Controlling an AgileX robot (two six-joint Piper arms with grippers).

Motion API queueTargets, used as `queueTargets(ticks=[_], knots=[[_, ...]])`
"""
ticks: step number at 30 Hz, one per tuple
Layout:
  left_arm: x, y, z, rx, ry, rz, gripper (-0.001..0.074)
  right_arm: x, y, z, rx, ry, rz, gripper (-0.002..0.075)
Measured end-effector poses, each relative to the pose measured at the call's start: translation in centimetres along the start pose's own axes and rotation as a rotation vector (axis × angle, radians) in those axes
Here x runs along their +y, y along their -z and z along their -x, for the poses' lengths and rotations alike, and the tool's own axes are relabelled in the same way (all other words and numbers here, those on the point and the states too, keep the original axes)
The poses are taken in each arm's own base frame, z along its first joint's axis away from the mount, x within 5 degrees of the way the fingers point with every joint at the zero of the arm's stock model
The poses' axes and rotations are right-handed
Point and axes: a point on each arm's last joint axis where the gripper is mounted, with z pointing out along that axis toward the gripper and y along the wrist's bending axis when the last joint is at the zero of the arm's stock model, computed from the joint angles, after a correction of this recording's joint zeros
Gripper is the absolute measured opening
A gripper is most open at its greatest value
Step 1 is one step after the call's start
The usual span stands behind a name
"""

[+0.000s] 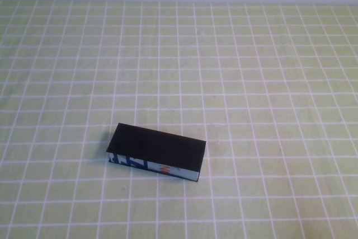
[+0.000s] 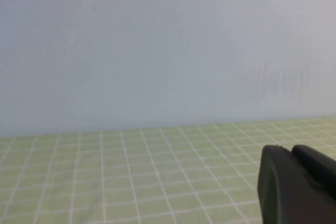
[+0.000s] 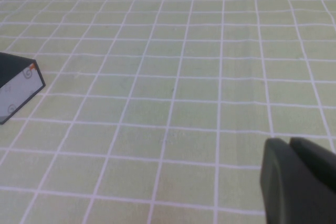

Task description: Return glasses to glasses case

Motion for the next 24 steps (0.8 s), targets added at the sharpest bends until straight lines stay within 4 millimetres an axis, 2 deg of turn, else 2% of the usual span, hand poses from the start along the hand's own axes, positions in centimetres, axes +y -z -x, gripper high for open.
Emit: queueTargets(ticks=[4, 7, 11, 17, 24], knots=[[0.0, 0.0, 0.2, -0.015, -0.092, 0.041, -0.0002, 0.0, 0.0, 0.0, 0.000, 0.002, -0.001, -0.0011], [0.1, 0.1, -0.5, 0.051, -0.057, 0.092, -0.0002, 0.0, 0.0, 0.0, 0.000, 0.002, -0.001, -0.0011], [0.5, 0.4, -2.0, 0.215, -0.012, 0.166, -0.0002, 0.0, 0.0, 0.0, 0.000, 0.002, -0.001, -0.0011], [0.5, 1.0, -3.7, 0.421, -0.010, 0.178, -0.0002, 0.0, 0.0, 0.0, 0.000, 0.002, -0.001, -0.0011], [0.5, 1.1, -4.0, 0.456, -0.020, 0.179, -0.0002, 0.0, 0.0, 0.0, -0.001, -0.012, 0.004, -0.0012]])
